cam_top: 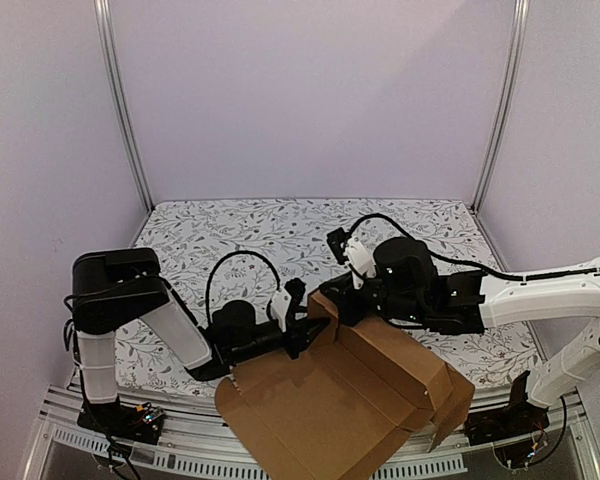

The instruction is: Fold the paper box

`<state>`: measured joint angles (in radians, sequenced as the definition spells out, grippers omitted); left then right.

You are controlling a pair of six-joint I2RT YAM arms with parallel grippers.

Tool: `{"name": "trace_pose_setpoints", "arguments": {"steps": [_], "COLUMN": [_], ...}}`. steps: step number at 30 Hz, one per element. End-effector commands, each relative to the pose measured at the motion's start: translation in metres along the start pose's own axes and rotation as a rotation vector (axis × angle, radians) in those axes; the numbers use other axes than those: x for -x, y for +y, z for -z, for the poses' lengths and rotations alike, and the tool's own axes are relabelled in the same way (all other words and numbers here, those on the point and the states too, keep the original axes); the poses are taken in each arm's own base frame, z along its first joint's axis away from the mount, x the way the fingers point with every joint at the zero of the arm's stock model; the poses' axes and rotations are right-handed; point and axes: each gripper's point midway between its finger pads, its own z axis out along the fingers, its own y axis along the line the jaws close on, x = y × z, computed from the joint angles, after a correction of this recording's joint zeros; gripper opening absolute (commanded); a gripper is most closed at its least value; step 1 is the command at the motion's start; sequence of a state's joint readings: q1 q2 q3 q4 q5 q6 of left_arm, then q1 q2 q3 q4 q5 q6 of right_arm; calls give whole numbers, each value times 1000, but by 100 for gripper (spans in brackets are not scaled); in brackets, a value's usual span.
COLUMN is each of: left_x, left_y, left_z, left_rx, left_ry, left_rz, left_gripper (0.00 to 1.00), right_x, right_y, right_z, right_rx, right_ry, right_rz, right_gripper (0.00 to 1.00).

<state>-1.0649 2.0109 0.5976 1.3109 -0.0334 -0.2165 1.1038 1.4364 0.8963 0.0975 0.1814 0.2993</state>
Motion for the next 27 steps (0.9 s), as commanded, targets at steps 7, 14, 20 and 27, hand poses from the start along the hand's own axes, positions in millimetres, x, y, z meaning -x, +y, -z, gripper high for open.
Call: {"name": "trace_pose_setpoints", "arguments": {"steps": [7,14,20,27], "left_x": [22,33,42,45], "left_y": [-4,-5,-6,-6], "left_z": [-11,-20,-24,-31], "left_rx": [-40,-79,-98,-124], "left_ry": [-157,-185,-207,-216], "left_rz": [-31,-16,-11,11], "left_gripper": [34,30,29,24], "right_x": [-23,-26,-24,-22], "right_y": [-10,-10,-13,-16], "right_z": [7,9,12,16], "right_rx": [-29,-25,-36,-51], "right_ry": [68,69,56,41], "right_rz": [-1,-7,-7,-7], "right_gripper": [0,0,0,0]}}
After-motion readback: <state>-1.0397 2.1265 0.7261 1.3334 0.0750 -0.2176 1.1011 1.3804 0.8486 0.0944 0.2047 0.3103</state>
